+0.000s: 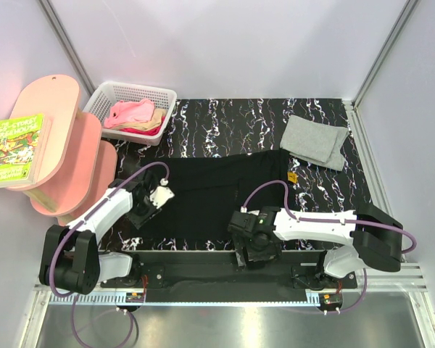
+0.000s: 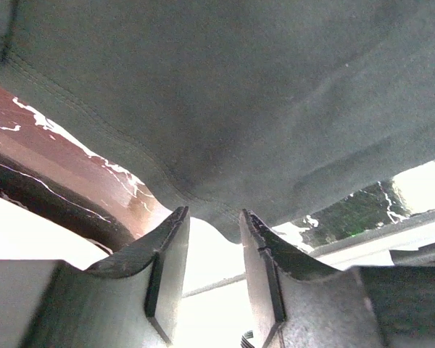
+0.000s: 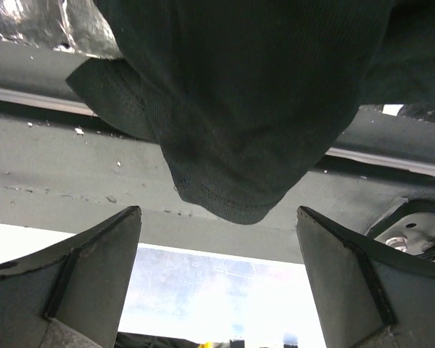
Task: Fold and stack the t-shirts
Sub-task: Fold the tshirt
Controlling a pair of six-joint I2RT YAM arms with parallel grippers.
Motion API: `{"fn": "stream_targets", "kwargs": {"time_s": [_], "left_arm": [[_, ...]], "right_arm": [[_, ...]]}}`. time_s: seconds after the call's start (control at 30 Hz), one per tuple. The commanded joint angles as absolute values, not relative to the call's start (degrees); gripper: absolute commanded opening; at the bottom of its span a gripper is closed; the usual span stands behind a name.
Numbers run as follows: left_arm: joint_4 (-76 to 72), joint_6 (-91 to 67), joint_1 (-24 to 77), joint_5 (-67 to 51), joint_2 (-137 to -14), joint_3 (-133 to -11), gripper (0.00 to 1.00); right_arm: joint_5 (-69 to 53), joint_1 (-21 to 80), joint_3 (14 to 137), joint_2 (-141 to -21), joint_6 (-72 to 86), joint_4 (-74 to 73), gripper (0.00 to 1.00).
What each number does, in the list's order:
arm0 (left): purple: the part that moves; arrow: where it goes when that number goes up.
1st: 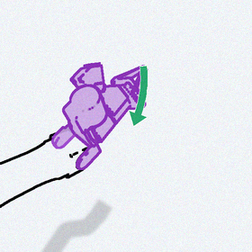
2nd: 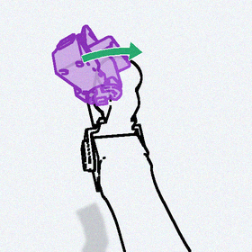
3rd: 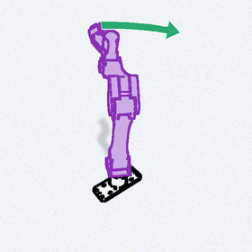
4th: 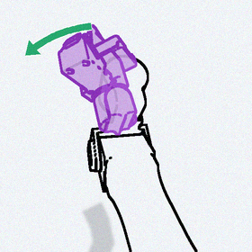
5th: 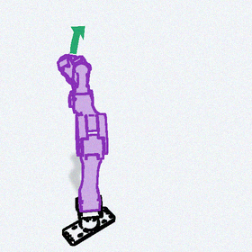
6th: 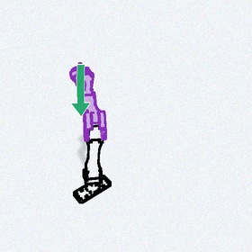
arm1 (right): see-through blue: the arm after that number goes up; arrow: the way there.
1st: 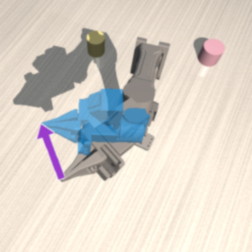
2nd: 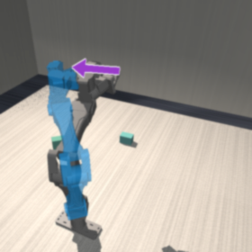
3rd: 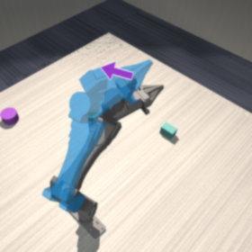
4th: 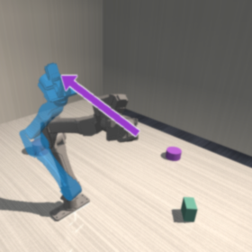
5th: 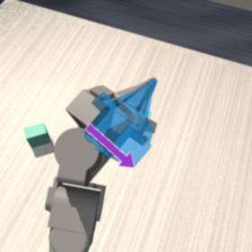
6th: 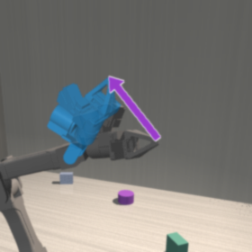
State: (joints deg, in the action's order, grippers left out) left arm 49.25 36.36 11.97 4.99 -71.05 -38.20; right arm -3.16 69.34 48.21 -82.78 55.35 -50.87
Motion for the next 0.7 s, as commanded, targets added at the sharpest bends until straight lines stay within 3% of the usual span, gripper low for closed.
{"fn": "stream_targets", "kwargs": {"time_s": [0.0, 0.27, 0.5, 0.6, 0.67], "left_arm": [[51.33, 35.95, 12.13, 5.36, -70.57, -38.58, 0.41], [51.33, 35.33, 12.13, 3.69, -75.40, -39.64, 0.45], [50.01, 35.42, 12.74, 2.81, -78.57, -39.20, 0.48], [49.14, 35.42, 12.83, 2.72, -79.63, -39.02, 0.40], [48.61, 35.25, 12.83, 2.64, -80.41, -39.02, 0.29]], "right_arm": [[-0.27, 69.70, 48.96, -82.62, 56.07, -50.10, 0.94], [-0.35, 69.61, 49.13, -82.18, 56.42, -49.48, 0.93], [1.41, 69.61, 49.39, -81.91, 57.13, -49.39, 0.85], [1.41, 69.61, 50.01, -82.44, 57.22, -49.48, 0.77], [1.58, 69.61, 50.53, -82.62, 57.04, -49.39, 0.73]]}}
